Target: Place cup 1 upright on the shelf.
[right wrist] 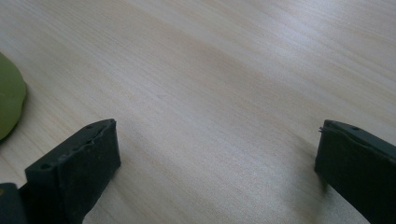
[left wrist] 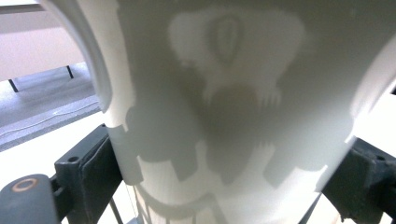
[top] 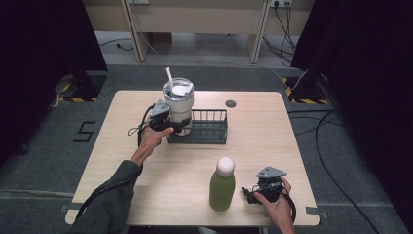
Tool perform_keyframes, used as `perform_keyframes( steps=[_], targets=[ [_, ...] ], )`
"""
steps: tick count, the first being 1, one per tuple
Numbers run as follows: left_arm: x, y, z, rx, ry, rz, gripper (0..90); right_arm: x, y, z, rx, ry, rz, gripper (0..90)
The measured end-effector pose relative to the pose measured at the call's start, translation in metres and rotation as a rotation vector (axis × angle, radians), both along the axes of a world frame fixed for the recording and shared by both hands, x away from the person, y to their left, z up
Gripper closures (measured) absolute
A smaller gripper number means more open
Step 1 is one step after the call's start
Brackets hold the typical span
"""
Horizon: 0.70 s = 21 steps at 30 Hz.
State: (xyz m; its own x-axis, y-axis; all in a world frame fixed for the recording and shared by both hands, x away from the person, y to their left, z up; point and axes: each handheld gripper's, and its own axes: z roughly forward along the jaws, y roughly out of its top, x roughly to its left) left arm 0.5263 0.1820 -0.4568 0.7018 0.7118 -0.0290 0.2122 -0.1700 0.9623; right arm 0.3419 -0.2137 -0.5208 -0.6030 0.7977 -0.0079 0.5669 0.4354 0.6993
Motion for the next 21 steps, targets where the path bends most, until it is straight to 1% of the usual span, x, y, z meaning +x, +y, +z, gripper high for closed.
perform_keyframes(
  steps=[4,8,15,21],
  targets=[
    [0.0015,0.002,-0.0012,-0.008,-0.006,-0.02,9.8,0.0,0.0,0.0,0.0,0.0,0.0,0.4],
    [0.0007,0.0025,-0.0014,-0.005,-0.011,-0.022,9.9,0.0,0.0,0.0,0.0,0.001,0.0,0.4],
    [0.0019,0.006,0.0002,0.002,0.007,-0.044,9.8,0.0,0.0,0.0,0.0,0.0,0.0,0.4],
    [0.001,0.0066,-0.0002,0.0,0.002,-0.043,9.8,0.0,0.0,0.0,0.0,0.0,0.0,0.4]
  ],
)
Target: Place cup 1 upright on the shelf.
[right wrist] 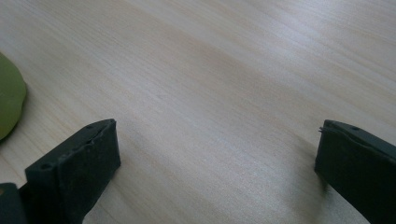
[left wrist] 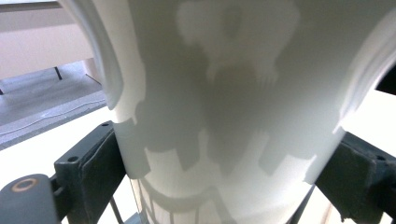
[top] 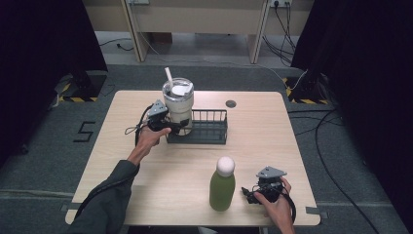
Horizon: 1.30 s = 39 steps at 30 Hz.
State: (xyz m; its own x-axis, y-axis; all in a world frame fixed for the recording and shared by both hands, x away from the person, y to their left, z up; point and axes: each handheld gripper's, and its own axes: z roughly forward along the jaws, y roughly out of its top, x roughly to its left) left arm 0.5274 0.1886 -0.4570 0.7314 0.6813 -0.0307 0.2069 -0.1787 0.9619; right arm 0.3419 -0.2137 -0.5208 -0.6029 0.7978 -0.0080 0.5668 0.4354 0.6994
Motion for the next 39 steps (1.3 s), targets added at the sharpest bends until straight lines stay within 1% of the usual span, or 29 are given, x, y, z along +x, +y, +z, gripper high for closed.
perform_keyframes(
  steps=[9,23,30,33,39],
  targets=[
    [-0.002,0.001,0.0,-0.003,-0.006,0.01,10.0,0.0,0.0,0.0,0.0,0.001,0.0,0.4],
    [-0.007,0.007,-0.001,-0.014,-0.001,0.005,10.2,0.0,0.0,0.0,0.0,0.0,0.0,0.4],
    [-0.013,0.011,-0.001,-0.01,0.005,0.014,12.1,0.0,0.0,0.0,0.0,0.0,0.0,0.4],
    [-0.016,0.013,0.0,-0.004,0.003,0.015,14.5,0.0,0.0,0.0,0.0,0.0,0.0,0.4],
    [-0.022,0.018,0.001,-0.006,0.003,0.016,14.5,0.0,0.0,0.0,0.0,-0.001,-0.001,0.4]
  ],
)
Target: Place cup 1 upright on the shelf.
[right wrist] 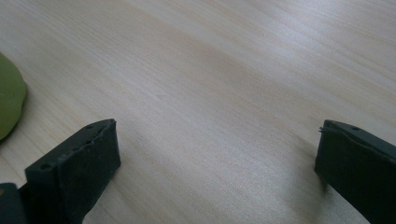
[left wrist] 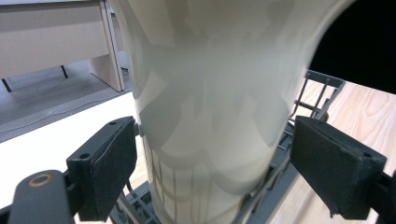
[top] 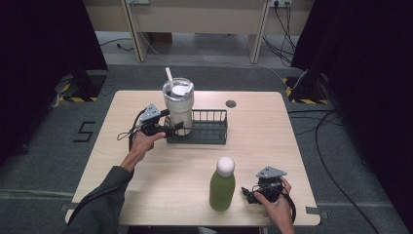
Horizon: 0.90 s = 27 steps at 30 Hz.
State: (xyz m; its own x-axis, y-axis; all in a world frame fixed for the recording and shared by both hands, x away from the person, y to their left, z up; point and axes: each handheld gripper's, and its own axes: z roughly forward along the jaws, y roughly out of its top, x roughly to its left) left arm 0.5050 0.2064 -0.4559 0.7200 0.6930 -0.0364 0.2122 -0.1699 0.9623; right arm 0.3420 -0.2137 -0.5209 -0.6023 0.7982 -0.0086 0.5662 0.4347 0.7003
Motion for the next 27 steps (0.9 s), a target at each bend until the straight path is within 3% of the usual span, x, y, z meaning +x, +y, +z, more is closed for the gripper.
perform_keyframes(
  steps=[19,27],
  targets=[
    [-0.021,0.015,0.003,-0.021,0.019,-0.014,14.5,0.0,0.0,0.0,0.0,0.002,0.001,0.4],
    [-0.03,0.019,0.002,-0.039,0.048,-0.021,14.5,0.0,0.0,0.0,0.0,0.002,0.001,0.4]
  ],
)
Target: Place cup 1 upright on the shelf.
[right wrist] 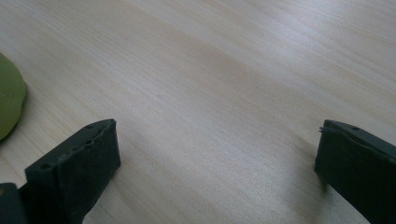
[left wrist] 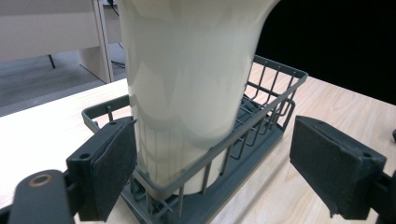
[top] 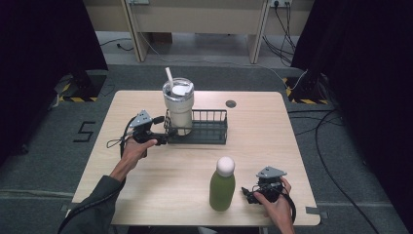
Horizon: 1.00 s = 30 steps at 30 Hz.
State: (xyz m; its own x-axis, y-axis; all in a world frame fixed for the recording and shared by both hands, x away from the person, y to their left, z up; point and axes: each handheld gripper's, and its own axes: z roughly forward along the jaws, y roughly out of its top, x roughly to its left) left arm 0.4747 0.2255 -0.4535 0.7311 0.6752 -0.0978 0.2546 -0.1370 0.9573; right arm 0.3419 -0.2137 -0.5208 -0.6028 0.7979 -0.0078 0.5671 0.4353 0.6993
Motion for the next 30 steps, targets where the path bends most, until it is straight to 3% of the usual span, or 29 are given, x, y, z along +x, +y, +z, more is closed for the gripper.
perform_keyframes(
  steps=[30],
  targets=[
    [-0.032,0.023,-0.011,-0.017,0.044,0.026,14.6,0.0,0.0,0.0,0.0,-0.003,0.0,0.4]
  ],
)
